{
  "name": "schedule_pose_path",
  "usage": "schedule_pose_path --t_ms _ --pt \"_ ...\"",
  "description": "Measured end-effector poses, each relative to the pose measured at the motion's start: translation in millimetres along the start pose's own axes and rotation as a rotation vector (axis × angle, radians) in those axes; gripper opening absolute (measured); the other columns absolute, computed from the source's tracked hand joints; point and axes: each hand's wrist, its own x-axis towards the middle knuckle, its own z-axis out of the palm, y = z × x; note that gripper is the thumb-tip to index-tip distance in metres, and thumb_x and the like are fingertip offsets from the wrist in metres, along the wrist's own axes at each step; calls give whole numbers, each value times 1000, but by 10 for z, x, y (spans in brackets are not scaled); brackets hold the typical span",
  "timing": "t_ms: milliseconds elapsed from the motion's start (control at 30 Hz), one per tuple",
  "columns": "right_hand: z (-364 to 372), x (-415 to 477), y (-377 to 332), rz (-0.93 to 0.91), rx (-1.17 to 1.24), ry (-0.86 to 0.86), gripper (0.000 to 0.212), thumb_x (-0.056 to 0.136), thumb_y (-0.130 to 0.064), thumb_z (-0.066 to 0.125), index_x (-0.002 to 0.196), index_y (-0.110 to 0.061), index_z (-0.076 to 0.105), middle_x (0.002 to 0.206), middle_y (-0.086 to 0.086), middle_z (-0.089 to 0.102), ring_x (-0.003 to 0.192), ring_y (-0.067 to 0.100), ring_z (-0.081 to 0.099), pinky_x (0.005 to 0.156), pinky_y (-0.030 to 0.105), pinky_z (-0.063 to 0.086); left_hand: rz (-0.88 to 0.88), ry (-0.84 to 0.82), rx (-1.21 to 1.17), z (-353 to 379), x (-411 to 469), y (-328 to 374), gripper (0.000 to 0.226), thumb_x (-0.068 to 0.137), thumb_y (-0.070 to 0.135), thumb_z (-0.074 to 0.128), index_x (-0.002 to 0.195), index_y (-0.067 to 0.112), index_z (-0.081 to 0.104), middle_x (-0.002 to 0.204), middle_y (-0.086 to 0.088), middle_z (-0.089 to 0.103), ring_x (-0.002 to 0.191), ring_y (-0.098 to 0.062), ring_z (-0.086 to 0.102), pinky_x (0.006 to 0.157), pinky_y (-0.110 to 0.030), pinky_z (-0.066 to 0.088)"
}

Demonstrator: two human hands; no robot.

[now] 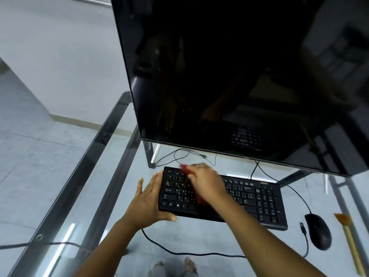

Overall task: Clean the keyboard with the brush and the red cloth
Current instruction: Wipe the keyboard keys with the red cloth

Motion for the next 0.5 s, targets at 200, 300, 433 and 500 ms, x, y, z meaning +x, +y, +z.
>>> schedule_pose_path --t_ms 200,300,433,500 --pt "27 -407 -45 -161 41 -76 37 99 -36 46 135 -29 49 113 8 57 91 25 63 70 33 53 44 -6 23 -17 169 140 148 49 92 57 148 19 -24 158 6 -21 143 -7 -23 118 -45 -11" --pt "6 -452 -11 -300 33 -186 33 98 -34 49 131 -35 54 104 3 56 89 22 60 73 34 52 54 -30 -13 57 183 160 146 51 90 60 148 22 -26 159 8 -20 144 -5 -20 119 -46 -7" --pt "11 -238 175 34 53 151 33 99 -29 48 130 -27 56 110 5 60 84 21 63 68 27 52 52 -30 -34 31 190 172 146 51 90 62 149 23 -24 159 10 -17 144 -4 -18 119 -44 -7" --pt "152 -382 -70 -159 86 6 34 98 -32 47 132 -30 53 109 5 58 86 24 63 69 31 54 40 -21 -28 31 146 131 145 51 89 61 149 22 -22 159 10 -16 144 -4 -19 120 -44 -7"
